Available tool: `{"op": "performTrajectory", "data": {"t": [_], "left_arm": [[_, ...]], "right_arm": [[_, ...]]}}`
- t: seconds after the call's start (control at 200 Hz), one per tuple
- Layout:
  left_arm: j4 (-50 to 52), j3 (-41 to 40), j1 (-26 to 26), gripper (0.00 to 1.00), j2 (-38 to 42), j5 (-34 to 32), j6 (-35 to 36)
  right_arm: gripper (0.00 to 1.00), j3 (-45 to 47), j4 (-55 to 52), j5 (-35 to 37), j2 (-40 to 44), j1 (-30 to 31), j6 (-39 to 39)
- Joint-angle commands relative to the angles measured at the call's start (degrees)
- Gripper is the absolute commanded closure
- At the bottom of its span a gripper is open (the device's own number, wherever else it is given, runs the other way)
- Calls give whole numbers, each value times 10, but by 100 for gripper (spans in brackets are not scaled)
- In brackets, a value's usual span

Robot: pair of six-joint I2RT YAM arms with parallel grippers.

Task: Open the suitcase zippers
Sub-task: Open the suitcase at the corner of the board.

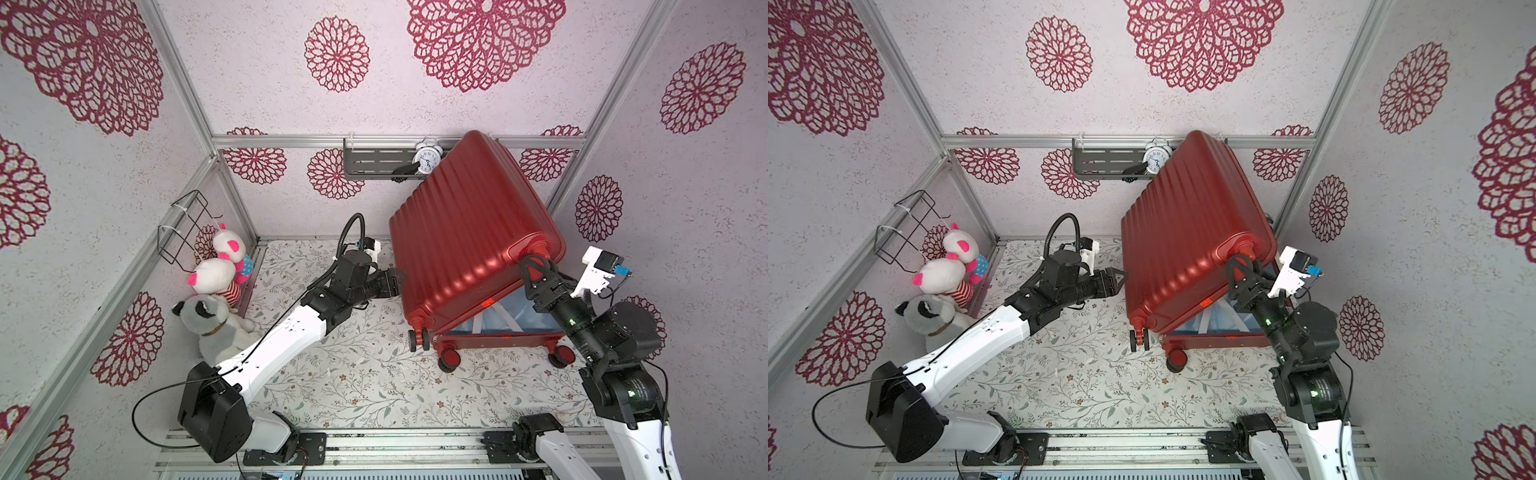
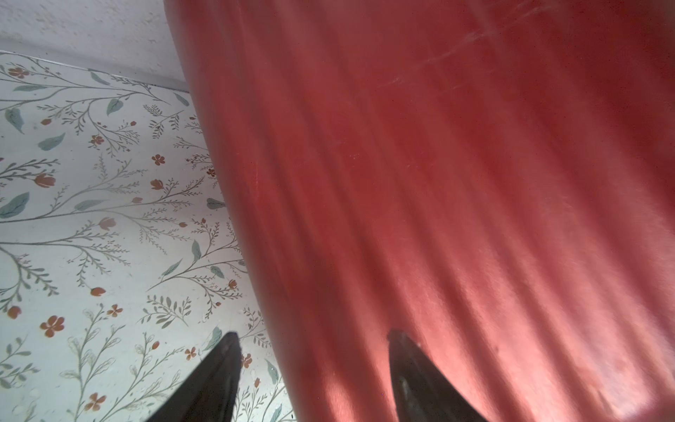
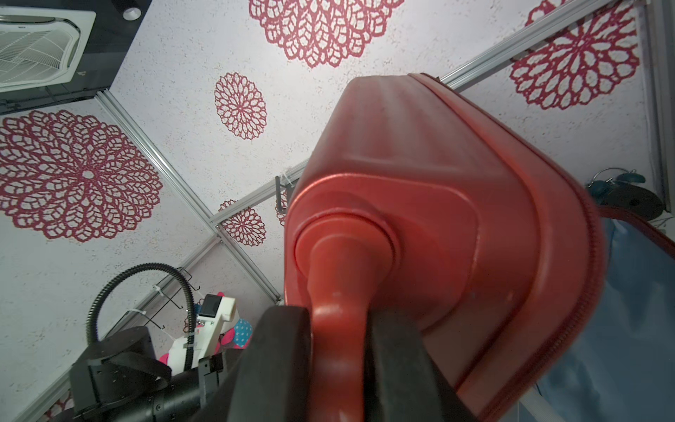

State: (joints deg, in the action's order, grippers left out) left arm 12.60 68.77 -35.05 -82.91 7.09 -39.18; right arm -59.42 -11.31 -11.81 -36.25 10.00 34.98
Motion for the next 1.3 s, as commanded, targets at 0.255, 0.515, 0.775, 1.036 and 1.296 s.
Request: {"op": "performTrajectory", "data": {"t": [0.255, 0.515, 0.775, 1.036, 1.296], "left_arm": [[-20, 24, 34, 34, -54, 30, 13], [-5, 41, 56, 34, -59, 37, 21], [-5, 22, 88, 33, -30, 48, 14], [2, -37, 151, 34, 76, 60, 0], [27, -83, 210, 33, 202, 64, -18]], "right_arm": [[100, -77, 200, -150, -48, 32, 58], [100, -103, 235, -124, -85, 116, 57], [100, -118, 214, -42, -129, 262, -24], [100, -109, 203, 53, -168, 399, -111], [100, -75, 199, 148, -190, 511, -181]]}}
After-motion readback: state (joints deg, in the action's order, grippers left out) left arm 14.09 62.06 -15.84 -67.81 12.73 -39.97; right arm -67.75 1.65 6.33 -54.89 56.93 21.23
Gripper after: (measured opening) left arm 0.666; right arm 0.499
